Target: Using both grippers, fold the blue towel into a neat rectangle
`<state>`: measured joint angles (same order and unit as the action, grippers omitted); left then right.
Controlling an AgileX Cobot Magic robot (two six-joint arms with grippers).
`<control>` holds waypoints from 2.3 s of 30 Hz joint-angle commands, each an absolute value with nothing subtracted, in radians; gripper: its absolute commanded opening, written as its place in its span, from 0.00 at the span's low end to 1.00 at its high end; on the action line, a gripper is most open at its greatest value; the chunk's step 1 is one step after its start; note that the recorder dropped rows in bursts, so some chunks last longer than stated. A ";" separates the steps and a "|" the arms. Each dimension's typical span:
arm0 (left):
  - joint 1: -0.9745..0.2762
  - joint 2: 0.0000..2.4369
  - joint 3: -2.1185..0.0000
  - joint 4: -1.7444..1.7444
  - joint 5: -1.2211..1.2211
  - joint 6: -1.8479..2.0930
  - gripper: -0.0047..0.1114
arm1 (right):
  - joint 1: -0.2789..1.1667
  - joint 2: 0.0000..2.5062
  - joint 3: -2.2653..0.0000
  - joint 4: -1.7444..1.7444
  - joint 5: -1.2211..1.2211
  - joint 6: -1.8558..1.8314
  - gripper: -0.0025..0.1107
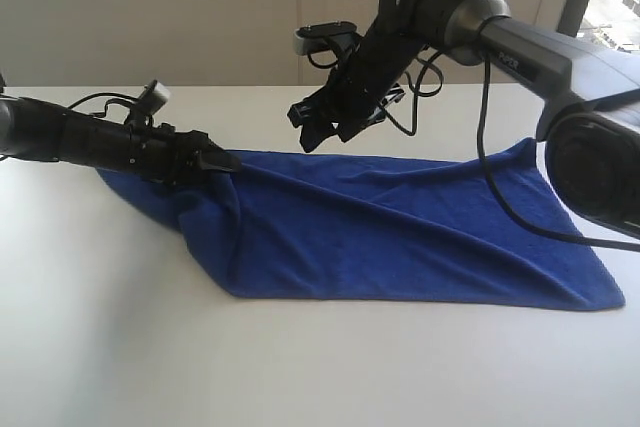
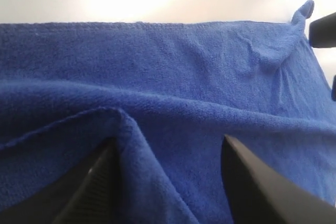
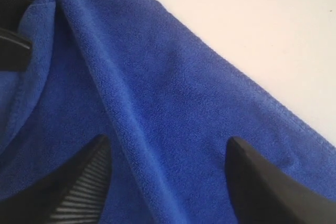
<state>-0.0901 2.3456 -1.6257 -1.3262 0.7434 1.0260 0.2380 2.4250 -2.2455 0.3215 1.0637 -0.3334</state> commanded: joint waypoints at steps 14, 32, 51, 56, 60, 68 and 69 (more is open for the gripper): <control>-0.093 2.345 -1.629 -1.329 0.726 1.026 0.15 | 0.229 2.421 -2.246 0.316 1.072 -0.343 0.55; -0.052 2.097 -1.572 -0.472 0.931 0.415 0.04 | 0.229 2.421 -2.246 0.305 1.081 -0.343 0.55; -0.052 1.942 -1.314 -0.142 0.940 0.169 0.04 | 0.229 2.421 -2.246 0.294 1.114 -0.338 0.55; -0.052 1.944 -1.309 -0.096 0.943 0.166 0.19 | 0.229 2.421 -2.246 0.294 1.116 -0.336 0.55; -0.052 1.944 -1.309 -0.044 0.959 0.154 0.52 | 0.229 2.421 -2.246 0.294 1.123 -0.336 0.55; -0.052 1.912 -1.371 -0.020 0.978 0.149 0.69 | 0.225 2.360 -2.246 0.062 1.172 -0.336 0.55; -0.052 1.895 -1.389 -0.020 0.965 0.147 0.68 | 0.219 2.341 -2.246 0.033 1.172 -0.327 0.55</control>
<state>-0.0544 1.9427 -1.3495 -0.0199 0.9590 0.1586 0.2380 2.4002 -2.2455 0.1287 1.1584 -0.3324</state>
